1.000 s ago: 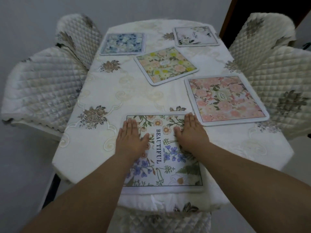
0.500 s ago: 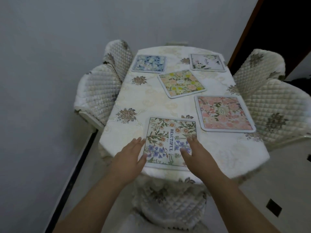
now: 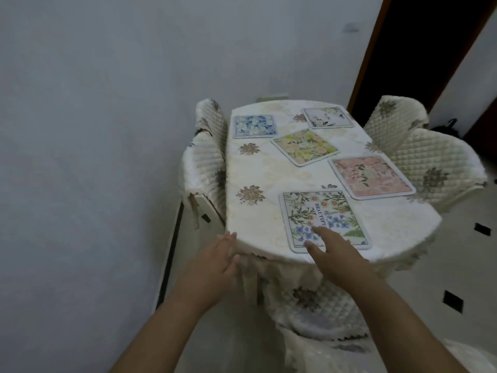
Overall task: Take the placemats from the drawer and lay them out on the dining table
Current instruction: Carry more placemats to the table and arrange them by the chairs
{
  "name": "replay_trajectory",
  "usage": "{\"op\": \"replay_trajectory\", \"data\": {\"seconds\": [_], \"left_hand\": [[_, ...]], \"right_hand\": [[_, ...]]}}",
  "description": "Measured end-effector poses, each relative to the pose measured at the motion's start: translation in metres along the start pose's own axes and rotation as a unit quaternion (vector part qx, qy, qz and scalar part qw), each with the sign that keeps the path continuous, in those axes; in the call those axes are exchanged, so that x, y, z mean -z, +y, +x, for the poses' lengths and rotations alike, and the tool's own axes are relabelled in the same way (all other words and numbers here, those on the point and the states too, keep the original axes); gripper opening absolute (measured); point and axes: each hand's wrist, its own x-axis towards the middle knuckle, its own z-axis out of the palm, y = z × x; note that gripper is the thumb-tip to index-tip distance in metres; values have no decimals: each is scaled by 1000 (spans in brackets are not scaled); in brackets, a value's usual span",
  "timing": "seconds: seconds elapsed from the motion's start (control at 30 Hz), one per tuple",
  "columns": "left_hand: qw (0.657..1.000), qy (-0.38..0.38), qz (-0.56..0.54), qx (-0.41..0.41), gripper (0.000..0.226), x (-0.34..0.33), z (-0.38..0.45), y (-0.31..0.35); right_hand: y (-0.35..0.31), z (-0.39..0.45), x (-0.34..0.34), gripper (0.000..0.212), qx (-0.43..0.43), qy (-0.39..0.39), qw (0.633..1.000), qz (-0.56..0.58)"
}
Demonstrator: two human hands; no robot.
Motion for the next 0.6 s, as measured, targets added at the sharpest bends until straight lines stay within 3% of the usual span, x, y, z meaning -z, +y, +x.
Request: {"op": "replay_trajectory", "data": {"seconds": [0.3, 0.6], "left_hand": [[1000, -5, 15, 12, 58, 54, 32, -70], [997, -17, 81, 1, 59, 98, 160, -115]], "right_hand": [[-39, 25, -32, 61, -31, 36, 999, -10], [-86, 172, -68, 66, -33, 45, 998, 27]]}}
